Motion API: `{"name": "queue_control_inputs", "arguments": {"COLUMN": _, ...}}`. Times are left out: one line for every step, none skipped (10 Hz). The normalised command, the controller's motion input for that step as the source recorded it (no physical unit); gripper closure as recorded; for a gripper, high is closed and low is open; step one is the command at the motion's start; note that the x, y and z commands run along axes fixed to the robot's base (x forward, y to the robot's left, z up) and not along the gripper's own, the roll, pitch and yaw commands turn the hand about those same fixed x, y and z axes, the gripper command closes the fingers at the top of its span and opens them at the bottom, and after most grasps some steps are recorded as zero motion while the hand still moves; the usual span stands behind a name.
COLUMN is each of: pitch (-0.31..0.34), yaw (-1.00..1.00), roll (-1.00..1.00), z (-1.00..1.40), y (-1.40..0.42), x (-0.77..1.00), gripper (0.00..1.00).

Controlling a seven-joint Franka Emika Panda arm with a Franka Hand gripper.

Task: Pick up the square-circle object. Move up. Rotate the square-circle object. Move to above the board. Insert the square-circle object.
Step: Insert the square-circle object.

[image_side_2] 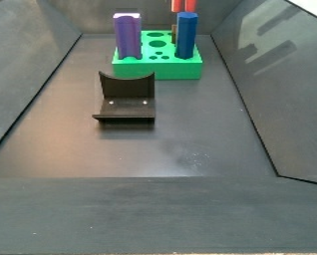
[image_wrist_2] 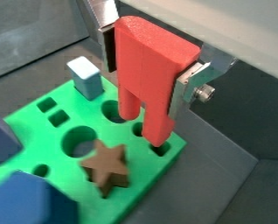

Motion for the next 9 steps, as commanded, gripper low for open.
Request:
{"name": "queue_control_inputs", "arguments": {"pitch": -0.176, "yaw": 0.25, "roll": 0.11, "z": -0.82, "y": -0.32, "x": -0.02, "gripper": 1.0}}
{"name": "queue_control_inputs", "arguments": {"pitch": -0.094, "yaw": 0.05, "roll": 0.0, "z": -0.93, "y": -0.02, "x": 0.1, "gripper": 1.0}}
{"name": "queue_control_inputs", "arguments": {"pitch": -0.014, "yaw": 0.0, "roll": 0.0, "z": -0.87, "y": 0.0, "x": 0.2, "gripper": 1.0}}
{"name": "queue_control_inputs", "arguments": {"pitch": -0.007, "yaw": 0.0, "roll": 0.0, "z": -0.87, "y": 0.0, "x": 0.23, "gripper": 1.0}}
{"name": "queue_control_inputs", "arguments": {"pitch": -0.097, "yaw": 0.05, "roll": 0.06, "z": -0.86, "y": -0.14, "x": 0.0, "gripper": 1.0}}
{"name": "queue_control_inputs", "arguments": {"pitch": -0.163, "yaw": 0.08, "roll": 0.14, "z": -0.8, "y": -0.27, "x": -0.06, "gripper": 1.0}}
{"name": "queue_control_inputs", "arguments": {"pitch": -0.177, "yaw": 0.04, "roll": 0.17, "z": -0.81, "y": -0.27, "x": -0.03, "gripper": 1.0}}
{"name": "queue_control_inputs", "arguments": {"pitch": -0.164, "yaw": 0.04, "roll": 0.18, "z": -0.81, "y": -0.25, "x": 0.0, "gripper": 1.0}}
{"name": "queue_control_inputs", "arguments": {"pitch": -0.131, "yaw": 0.04, "roll": 0.18, "z": -0.85, "y": -0.16, "x": 0.0, "gripper": 1.0}}
